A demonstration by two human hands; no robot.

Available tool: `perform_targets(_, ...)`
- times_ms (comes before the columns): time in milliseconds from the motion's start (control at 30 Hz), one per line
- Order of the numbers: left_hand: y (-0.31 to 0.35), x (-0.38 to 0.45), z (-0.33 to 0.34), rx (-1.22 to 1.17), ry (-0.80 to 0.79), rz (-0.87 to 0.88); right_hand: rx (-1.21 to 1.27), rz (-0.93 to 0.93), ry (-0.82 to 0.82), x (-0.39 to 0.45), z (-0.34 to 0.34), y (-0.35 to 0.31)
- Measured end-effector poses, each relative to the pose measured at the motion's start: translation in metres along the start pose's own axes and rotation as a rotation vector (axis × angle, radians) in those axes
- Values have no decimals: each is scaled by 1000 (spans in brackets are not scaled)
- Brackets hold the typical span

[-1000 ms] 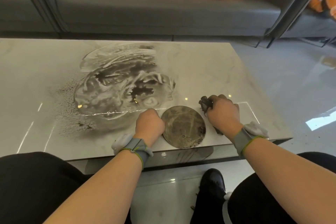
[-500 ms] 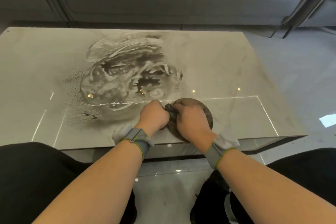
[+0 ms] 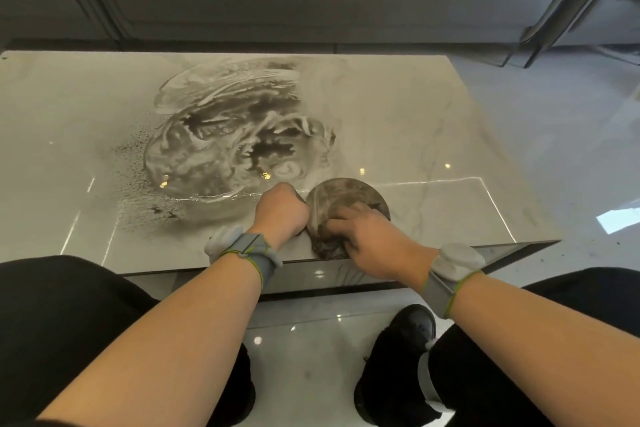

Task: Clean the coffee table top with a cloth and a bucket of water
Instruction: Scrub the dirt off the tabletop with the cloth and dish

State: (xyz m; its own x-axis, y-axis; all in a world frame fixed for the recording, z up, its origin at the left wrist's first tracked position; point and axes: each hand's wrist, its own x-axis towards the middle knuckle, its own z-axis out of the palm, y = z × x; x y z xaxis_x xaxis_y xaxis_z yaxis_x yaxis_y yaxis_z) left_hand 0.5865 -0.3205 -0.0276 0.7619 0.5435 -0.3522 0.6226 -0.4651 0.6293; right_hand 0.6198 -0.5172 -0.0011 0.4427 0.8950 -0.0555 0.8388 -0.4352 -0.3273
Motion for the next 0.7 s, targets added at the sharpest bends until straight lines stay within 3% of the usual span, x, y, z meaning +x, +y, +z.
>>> perform_targets(200,-3,5,2,-58,-17,-27,-41,-64,-8,-24,-6,13)
perform_targets(567,-6,9,7,-55,-1,-19,-64,-5,-40,-49,-18,28)
perform_targets(700,-7,12,8,-59,-2,-13,-139,34,-121,-59,-27,34)
